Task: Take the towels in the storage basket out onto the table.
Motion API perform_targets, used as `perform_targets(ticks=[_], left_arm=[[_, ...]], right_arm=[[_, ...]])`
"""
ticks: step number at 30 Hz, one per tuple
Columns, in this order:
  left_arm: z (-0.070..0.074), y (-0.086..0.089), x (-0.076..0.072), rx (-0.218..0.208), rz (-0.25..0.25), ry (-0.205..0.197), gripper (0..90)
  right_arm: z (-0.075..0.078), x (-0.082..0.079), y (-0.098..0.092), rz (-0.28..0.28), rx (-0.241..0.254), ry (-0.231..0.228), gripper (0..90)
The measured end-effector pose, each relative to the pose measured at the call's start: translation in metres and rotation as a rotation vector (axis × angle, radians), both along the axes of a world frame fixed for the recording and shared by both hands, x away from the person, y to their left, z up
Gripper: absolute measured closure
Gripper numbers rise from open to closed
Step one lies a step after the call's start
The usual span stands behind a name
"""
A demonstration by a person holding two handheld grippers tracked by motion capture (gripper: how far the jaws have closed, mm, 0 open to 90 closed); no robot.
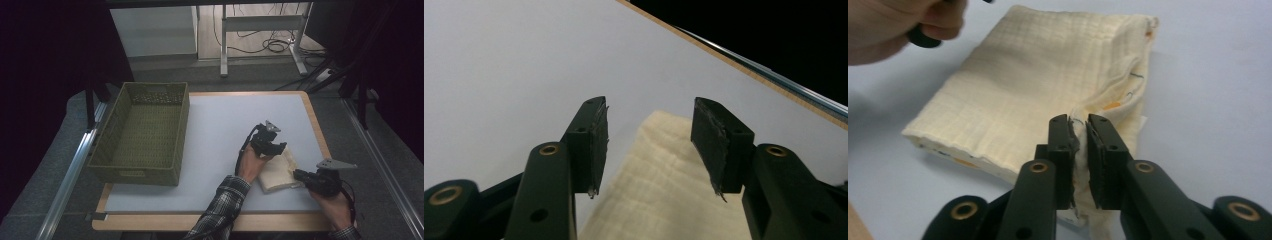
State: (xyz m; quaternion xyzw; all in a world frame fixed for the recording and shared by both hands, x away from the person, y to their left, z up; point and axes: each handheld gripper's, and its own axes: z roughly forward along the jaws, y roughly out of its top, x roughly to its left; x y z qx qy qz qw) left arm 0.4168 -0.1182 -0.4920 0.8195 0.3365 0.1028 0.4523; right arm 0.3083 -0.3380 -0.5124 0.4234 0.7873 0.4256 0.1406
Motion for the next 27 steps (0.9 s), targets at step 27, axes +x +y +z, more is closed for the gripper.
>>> perform_targets(ticks=[27], left_arm=[[-0.027, 0.072, -0.015, 0.123, 0.076, 0.028, 55.8]], right_arm=[[-0.001, 0.004, -0.008, -0.073, -0.107, 0.011, 55.9]])
